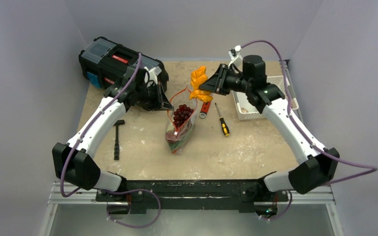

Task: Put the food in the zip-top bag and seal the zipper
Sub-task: Place the fake vegetable in the zipper food storage bag.

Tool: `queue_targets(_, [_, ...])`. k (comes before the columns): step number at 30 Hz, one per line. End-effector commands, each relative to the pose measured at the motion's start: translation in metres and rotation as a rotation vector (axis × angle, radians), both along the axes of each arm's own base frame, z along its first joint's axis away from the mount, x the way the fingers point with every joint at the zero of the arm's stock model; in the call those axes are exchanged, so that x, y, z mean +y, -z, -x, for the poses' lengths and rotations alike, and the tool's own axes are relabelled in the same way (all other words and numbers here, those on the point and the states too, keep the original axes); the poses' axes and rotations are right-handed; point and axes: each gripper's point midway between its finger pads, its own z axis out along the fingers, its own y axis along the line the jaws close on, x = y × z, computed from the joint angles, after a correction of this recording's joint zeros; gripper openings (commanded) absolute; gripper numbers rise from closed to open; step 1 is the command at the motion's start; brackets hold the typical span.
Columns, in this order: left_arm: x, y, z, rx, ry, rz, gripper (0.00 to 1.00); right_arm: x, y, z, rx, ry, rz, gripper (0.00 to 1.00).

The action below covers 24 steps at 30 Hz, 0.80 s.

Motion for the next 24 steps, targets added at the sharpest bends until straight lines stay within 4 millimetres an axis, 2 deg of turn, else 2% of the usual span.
queue_targets(1, [-0.002, -0.025, -0.007, -0.101, 0.013, 0.030, 0.00, 0.026, 0.022, 0.028, 0.336, -0.028, 0.037, 0.00])
queue_targets(2, [-0.002, -0.025, -0.007, -0.102, 0.014, 0.029, 0.00, 0.030, 0.018, 0.025, 0.343, 0.006, 0.052, 0.00])
queue_targets(7, [-0.002, -0.025, -0.007, -0.105, 0.011, 0.027, 0.00, 0.054, 0.027, 0.035, 0.529, 0.084, -0.011, 0.00])
queue_targets(10, [-0.001, -0.026, -0.007, -0.107, 0.011, 0.027, 0.00, 0.058, 0.040, 0.035, 0.609, 0.175, 0.001, 0.00])
queue_targets(13, [-0.001, -0.027, -0.007, -0.112, 0.012, 0.029, 0.00, 0.051, 0.057, 0.033, 0.681, 0.274, 0.061, 0.00])
queue_targets(17, [-0.001, -0.029, -0.005, -0.115, 0.012, 0.031, 0.00, 0.044, 0.064, 0.032, 0.663, 0.395, 0.139, 0.00])
queue_targets(24, [-0.001, -0.031, -0.004, -0.118, 0.015, 0.037, 0.00, 0.057, 0.087, 0.042, 0.618, 0.482, 0.297, 0.00])
